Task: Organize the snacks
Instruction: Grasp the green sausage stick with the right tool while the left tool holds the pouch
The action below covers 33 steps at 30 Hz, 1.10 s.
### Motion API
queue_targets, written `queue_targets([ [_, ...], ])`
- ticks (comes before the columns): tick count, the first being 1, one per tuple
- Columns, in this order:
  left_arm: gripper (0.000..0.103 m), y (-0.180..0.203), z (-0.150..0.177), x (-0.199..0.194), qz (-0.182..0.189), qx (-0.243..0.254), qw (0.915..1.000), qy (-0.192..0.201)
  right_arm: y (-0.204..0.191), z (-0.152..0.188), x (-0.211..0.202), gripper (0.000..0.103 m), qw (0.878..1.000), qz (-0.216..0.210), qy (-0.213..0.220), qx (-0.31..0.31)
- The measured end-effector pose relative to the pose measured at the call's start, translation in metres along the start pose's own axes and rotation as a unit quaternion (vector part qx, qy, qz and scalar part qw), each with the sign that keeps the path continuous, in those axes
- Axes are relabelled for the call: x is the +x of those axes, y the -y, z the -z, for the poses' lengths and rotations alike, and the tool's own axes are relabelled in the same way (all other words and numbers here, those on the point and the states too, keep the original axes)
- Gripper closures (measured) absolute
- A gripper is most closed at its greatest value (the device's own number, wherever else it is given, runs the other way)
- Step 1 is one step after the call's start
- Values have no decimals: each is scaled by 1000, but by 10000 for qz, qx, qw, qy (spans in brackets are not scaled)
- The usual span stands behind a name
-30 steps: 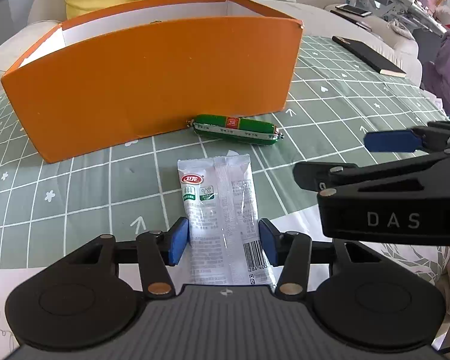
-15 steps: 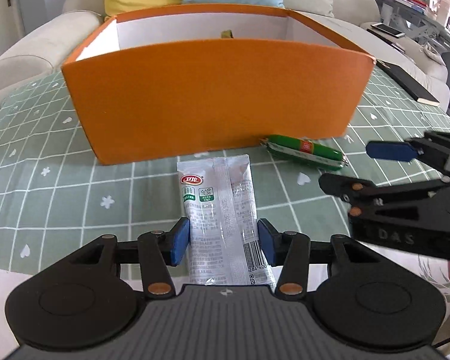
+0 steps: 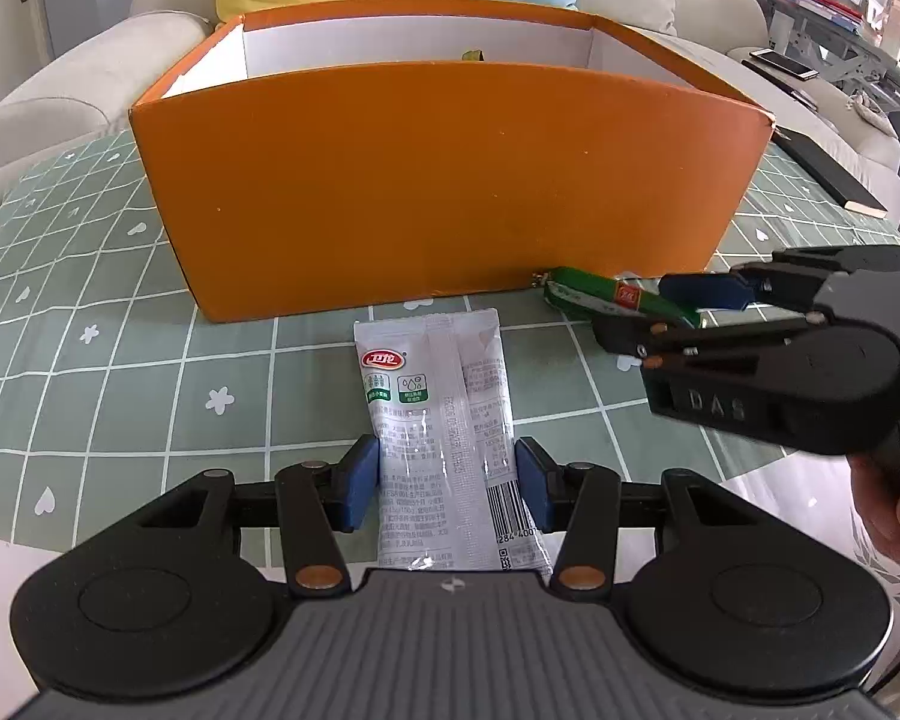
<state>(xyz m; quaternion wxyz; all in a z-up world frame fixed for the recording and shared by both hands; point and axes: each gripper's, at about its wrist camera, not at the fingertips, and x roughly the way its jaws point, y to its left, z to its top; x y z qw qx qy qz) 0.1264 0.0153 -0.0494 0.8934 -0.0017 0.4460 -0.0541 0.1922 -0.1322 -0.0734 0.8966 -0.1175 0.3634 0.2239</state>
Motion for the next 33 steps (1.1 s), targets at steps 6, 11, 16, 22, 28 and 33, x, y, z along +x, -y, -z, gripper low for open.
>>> queue_targets([
  [6, 47, -4, -1, 2, -30, -17, 10000, 37, -11, 1, -9, 67, 9991, -417, -16, -19],
  [11, 46, -7, -4, 5, -26, -63, 10000, 28, -15, 2, -8, 68, 9984, -565, 6, 48],
  [16, 45, -9, -4, 4, -53, -51, 10000, -1, -15, -2, 0, 68, 9983, -567, 86, 72],
  [22, 42, -6, -6, 4, -110, 28, 9999, -70, -15, -2, 6, 71, 9980, -608, 90, 116],
  [28, 40, -6, -4, 5, -194, 94, 9997, -115, -21, 0, 3, 76, 9989, -448, 90, -36],
  [33, 40, -9, -3, 2, -273, -7, 9994, -222, -24, 0, -1, 79, 9996, -279, -12, -3],
])
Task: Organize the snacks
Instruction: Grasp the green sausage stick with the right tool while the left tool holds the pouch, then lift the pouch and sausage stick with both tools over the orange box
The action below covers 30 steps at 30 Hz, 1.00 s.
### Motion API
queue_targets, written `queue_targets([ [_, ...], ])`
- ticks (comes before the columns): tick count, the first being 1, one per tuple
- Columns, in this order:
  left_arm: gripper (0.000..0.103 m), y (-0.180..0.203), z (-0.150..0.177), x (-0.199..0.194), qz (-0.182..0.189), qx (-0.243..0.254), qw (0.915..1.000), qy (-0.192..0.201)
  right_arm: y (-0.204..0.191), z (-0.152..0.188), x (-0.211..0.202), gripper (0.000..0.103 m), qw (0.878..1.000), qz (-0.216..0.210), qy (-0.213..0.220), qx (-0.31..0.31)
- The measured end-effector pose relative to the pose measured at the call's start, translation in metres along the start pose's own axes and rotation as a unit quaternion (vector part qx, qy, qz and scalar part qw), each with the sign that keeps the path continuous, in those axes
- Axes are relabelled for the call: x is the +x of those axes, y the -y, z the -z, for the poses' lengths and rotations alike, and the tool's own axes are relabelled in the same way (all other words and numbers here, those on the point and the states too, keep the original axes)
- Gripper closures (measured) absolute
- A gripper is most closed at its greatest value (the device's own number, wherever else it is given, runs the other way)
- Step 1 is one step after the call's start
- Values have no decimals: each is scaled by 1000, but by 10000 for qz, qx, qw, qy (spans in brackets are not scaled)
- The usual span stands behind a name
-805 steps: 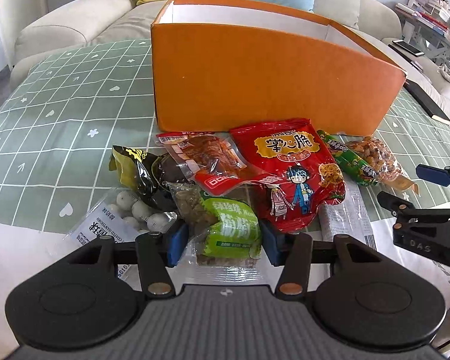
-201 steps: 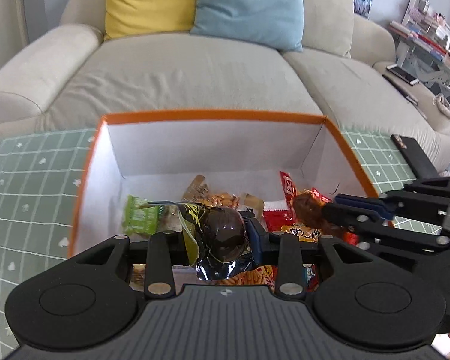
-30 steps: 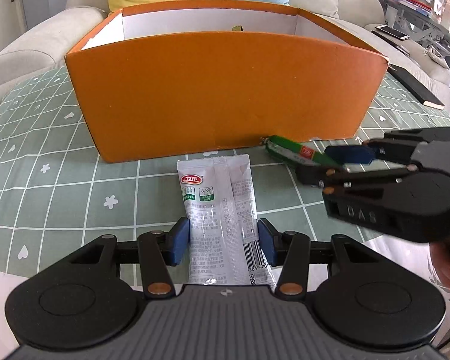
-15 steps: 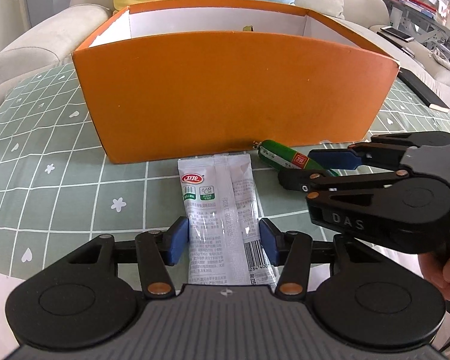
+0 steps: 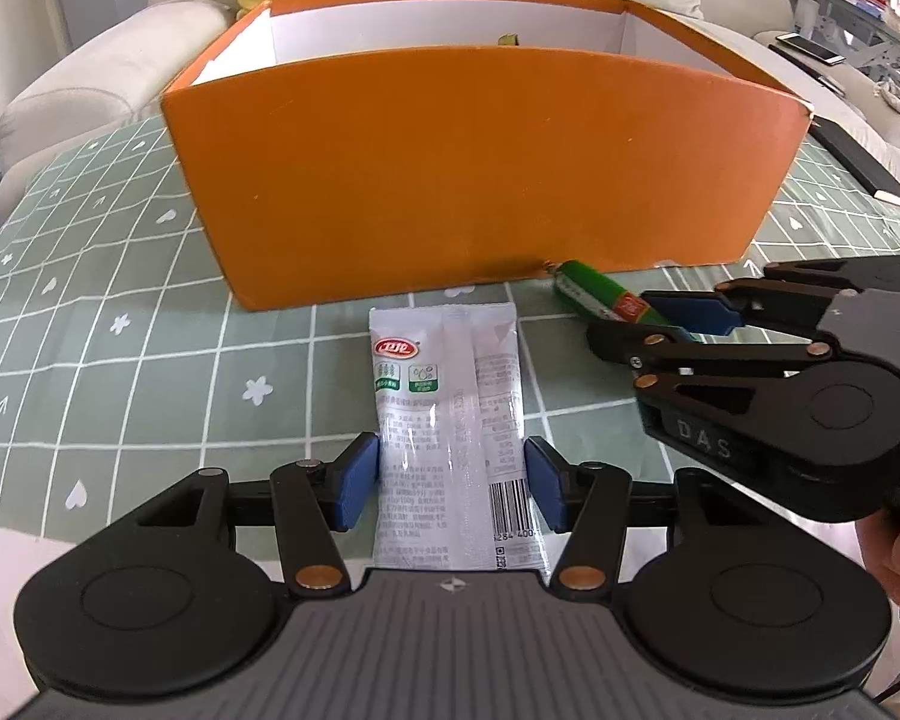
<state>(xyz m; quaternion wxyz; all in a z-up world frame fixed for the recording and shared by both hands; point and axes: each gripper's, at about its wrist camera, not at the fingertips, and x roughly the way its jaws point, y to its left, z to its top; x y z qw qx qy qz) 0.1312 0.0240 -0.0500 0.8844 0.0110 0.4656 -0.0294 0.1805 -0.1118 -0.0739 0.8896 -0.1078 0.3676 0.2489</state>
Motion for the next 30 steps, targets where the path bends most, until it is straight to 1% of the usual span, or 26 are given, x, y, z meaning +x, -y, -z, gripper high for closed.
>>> queue_targets([
  [1, 45, 0, 1, -1, 10, 4, 10000, -4, 0, 0, -1, 79, 10000, 18, -40, 49],
  [5, 46, 0, 6, -4, -10, -15, 10000, 24, -2, 2, -5, 80, 9997, 69, -180, 144],
  [8, 48, -1, 8, -6, 16, -120, 9999, 97, -2, 3, -9, 81, 9993, 98, -271, 223],
  [12, 49, -4, 13, -13, 175, -307, 9993, 117, 2, 7, -16, 82, 9979, 44, -385, 525],
  [17, 49, -4, 14, -30, 219, -357, 9988, 247, 4, 10, -29, 83, 9953, -12, -507, 826],
  [20, 49, -7, 12, -43, 293, -475, 9978, 354, 1, 9, -44, 83, 9955, -17, -398, 859],
  [25, 49, -13, 6, -67, 361, -597, 9963, 508, -6, 5, -78, 83, 9970, 5, -86, 773],
  [28, 50, -18, -2, -81, 354, -659, 9954, 601, -7, 2, -95, 83, 9970, -30, 36, 777],
  [30, 50, -22, -9, -89, 426, -719, 9944, 649, -6, -3, -105, 83, 9967, -43, 127, 803],
])
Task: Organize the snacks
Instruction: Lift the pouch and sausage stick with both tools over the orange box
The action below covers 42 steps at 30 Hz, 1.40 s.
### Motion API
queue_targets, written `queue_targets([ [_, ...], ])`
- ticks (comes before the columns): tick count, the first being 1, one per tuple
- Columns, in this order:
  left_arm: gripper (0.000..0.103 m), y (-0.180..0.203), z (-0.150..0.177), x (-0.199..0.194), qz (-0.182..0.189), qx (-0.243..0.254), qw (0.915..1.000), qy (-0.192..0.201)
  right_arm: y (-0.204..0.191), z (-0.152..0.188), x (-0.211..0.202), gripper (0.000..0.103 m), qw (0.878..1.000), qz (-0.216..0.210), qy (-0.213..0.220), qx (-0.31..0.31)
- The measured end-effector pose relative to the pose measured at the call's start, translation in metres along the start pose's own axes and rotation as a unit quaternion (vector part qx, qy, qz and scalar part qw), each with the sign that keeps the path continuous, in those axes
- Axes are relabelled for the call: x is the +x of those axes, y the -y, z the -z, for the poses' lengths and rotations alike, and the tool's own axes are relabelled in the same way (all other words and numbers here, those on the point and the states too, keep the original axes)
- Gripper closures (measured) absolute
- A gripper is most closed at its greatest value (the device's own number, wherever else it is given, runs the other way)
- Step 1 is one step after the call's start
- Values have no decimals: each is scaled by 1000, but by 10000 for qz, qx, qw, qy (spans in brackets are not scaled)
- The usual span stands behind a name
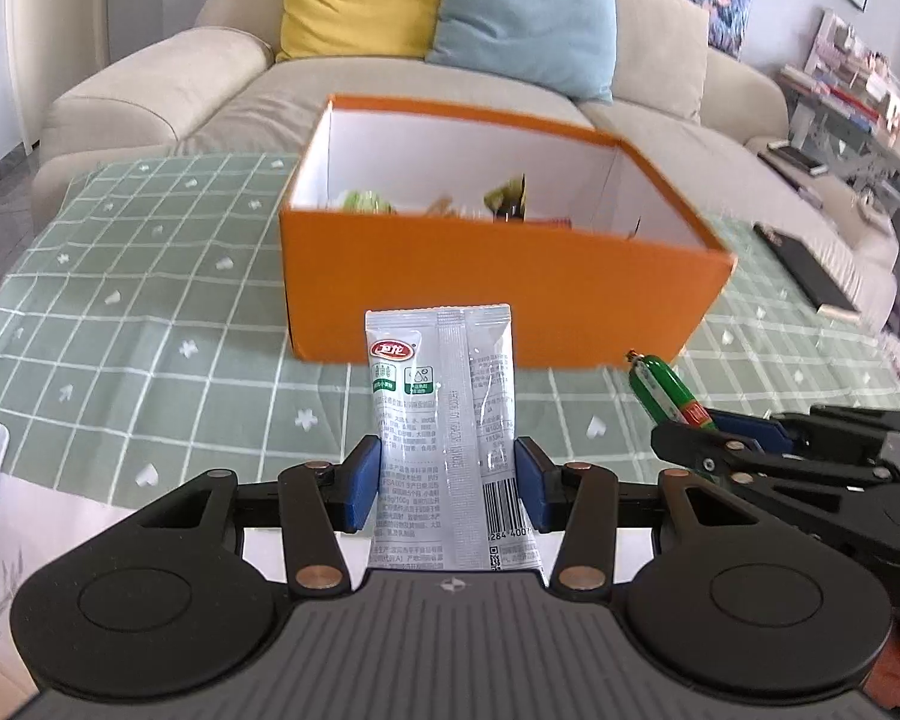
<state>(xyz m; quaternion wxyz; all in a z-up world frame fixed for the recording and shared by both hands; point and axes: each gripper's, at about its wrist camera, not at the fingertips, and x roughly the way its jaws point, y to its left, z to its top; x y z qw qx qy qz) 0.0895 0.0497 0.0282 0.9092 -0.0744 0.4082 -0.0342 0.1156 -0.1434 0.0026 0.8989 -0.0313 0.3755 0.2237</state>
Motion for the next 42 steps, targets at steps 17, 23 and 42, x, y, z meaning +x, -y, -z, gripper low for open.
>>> queue_targets([
  [17, 50, 17, -112, -10, 120, 473, 9965, 683, 16, -111, -32, 83, 9964, -55, 804, -260],
  [23, 50, 19, -140, 16, 19, 430, 9967, 692, 31, -138, -2, 83, 9971, 86, 721, -237],
  [42, 50, -5, -154, 141, 176, 576, 9938, -931, 62, -165, 129, 83, 9986, 25, -518, 20],
])
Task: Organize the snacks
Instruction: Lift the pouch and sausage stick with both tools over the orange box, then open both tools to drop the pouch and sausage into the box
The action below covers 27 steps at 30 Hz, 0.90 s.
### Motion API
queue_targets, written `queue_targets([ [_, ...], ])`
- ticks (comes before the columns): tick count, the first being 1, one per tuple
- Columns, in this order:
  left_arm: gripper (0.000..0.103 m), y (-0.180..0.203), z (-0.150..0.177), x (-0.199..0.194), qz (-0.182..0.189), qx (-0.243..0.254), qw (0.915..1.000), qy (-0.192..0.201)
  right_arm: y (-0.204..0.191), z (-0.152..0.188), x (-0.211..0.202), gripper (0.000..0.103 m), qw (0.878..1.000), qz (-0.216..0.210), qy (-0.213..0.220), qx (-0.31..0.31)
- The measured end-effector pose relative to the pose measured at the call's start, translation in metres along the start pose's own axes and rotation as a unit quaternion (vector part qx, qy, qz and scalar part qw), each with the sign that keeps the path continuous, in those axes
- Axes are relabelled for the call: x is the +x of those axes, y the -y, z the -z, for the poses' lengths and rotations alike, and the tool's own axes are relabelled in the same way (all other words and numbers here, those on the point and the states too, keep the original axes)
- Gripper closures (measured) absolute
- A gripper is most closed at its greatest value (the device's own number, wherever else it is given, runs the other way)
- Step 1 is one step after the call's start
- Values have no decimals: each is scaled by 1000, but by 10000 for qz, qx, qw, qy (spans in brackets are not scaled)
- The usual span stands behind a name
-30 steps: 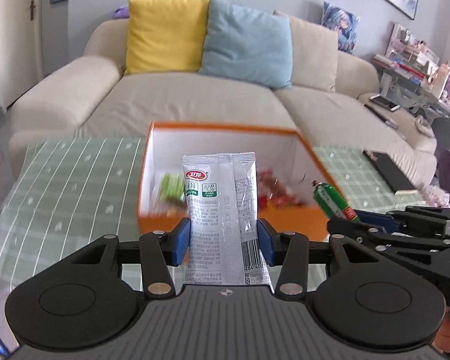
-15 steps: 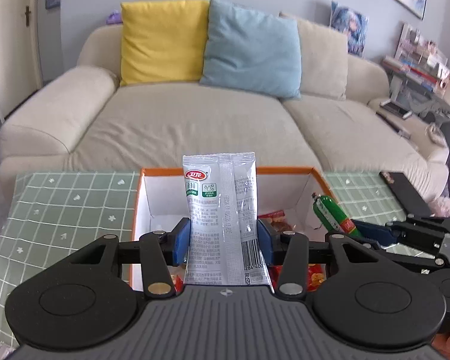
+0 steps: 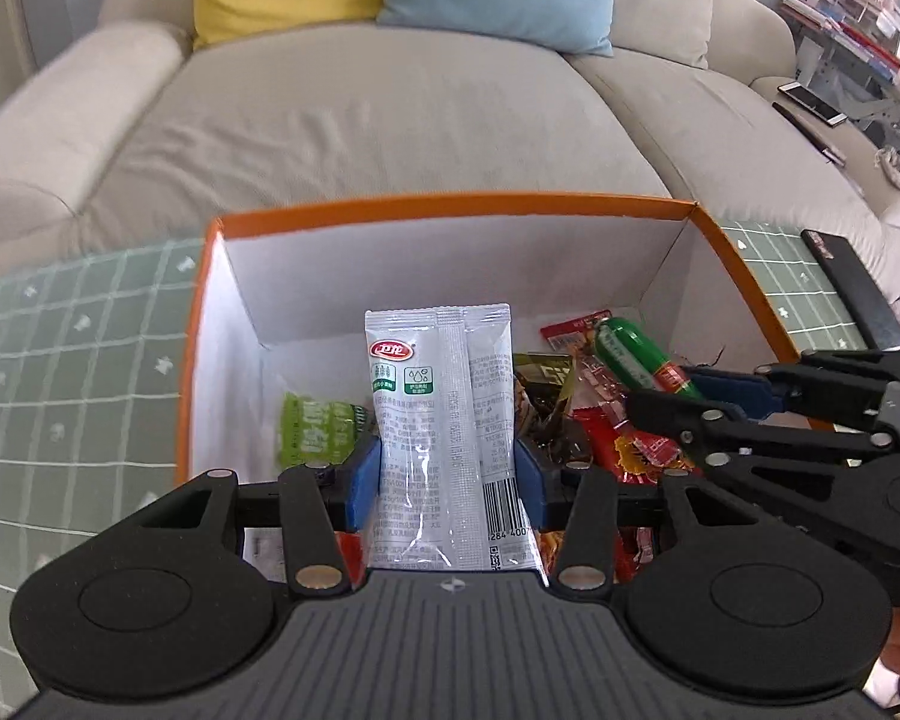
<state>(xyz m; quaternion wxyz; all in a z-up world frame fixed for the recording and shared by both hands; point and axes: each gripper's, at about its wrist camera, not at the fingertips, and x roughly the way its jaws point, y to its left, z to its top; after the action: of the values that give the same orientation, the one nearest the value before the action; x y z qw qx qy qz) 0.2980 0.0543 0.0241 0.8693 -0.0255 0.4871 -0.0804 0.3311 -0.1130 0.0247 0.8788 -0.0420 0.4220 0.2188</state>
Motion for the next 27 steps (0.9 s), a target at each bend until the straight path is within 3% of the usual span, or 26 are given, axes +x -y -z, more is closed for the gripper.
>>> queue_targets([
  [4, 50, -9, -5, 11, -11, -52, 9999, -92, 3, -7, 20, 83, 9995, -43, -300, 131],
  [9, 50, -16, -15, 26, -362, -127, 9991, -203, 6, -17, 37, 83, 9978, 206, -547, 307],
  [14, 49, -17, -15, 30, -409, -339, 9984, -194, 10, -20, 45, 82, 9962, 285, -692, 448],
  [24, 46, -9, -13, 34, -630, -266, 9974, -244, 6, -12, 49, 81, 9951, 335, -853, 376],
  [26, 42, -7, -13, 30, -646, -259, 9974, -196, 6, -14, 46, 76, 9956, 319, -806, 340],
  [27, 39, -7, -13, 29, -596, -275, 9977, -172, 6, -15, 44, 67, 9959, 315, -783, 316],
])
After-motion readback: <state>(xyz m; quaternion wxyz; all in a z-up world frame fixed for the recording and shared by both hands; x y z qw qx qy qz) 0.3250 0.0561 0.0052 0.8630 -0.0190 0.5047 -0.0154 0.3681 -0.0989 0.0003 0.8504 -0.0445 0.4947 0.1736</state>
